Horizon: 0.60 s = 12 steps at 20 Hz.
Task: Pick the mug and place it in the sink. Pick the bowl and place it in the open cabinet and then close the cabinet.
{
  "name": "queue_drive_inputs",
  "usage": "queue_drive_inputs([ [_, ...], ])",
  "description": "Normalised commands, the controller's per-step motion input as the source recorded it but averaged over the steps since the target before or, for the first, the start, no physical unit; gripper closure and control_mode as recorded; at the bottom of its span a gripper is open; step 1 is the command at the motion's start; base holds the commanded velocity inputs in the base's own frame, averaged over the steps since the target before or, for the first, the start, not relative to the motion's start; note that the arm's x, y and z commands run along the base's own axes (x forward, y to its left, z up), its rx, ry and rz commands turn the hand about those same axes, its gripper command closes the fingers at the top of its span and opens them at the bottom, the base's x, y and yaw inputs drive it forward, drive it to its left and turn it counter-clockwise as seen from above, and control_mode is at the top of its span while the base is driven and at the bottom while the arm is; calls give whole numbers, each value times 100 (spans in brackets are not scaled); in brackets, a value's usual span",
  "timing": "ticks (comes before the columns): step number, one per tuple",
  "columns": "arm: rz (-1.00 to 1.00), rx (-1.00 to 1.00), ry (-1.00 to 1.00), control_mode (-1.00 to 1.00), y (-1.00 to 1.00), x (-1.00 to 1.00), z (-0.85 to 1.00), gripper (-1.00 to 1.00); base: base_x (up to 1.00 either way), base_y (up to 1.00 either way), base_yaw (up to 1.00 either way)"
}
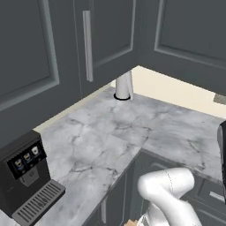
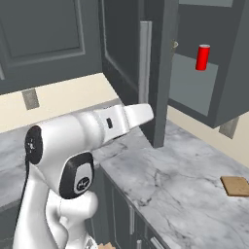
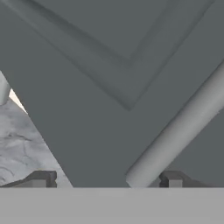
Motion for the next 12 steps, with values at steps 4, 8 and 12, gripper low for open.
queue_drive_inputs([
  [4, 12, 6, -6, -100, -48, 80, 0, -100, 0, 0, 0],
  [8, 4, 3, 0, -100, -28, 96, 0, -100, 0, 0, 0],
  [12, 0, 1, 0, -100, -12, 100, 0, -100, 0, 0, 0],
])
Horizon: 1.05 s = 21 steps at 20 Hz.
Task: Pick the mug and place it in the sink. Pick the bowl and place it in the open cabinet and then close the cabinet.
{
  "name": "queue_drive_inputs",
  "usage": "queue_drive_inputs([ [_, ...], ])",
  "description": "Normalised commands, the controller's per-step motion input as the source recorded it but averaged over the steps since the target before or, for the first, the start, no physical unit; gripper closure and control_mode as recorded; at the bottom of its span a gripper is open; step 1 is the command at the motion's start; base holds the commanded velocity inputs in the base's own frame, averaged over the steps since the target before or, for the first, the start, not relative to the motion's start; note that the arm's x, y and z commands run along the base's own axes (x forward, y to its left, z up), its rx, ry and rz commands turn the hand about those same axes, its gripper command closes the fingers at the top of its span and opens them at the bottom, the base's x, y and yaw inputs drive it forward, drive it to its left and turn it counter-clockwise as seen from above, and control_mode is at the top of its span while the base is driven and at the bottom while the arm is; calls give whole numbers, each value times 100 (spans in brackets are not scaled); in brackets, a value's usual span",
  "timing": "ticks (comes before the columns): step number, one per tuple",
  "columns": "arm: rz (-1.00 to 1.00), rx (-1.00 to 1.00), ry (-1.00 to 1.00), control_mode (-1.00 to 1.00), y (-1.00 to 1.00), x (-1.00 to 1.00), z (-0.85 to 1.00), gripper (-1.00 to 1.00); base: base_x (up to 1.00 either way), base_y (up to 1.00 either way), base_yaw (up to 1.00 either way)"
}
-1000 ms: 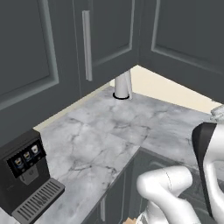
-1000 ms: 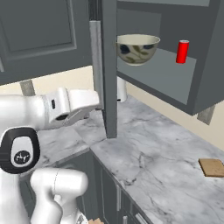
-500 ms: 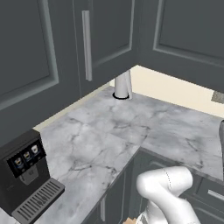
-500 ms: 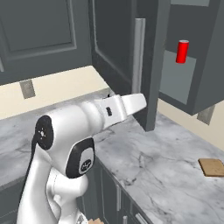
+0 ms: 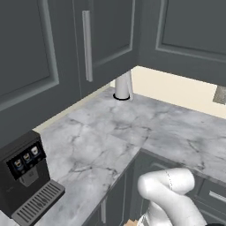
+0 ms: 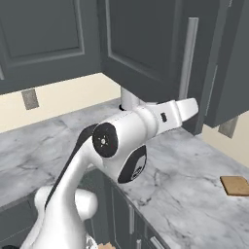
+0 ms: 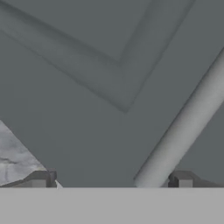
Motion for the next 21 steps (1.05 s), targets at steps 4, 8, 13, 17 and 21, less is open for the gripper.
queue_drive_inputs([
  [4, 0, 2, 0, -100, -9, 100, 0, -100, 0, 0, 0],
  [8, 0, 2, 1, -100, -9, 100, 0, -100, 0, 0, 0],
  [13, 0, 4, 1, -100, -17, 100, 0, -100, 0, 0, 0],
  [17, 0, 7, 2, -100, -23, 100, -2, -100, 0, 0, 0],
  [21, 0, 4, 0, -100, -2, 99, -11, -100, 0, 0, 0],
])
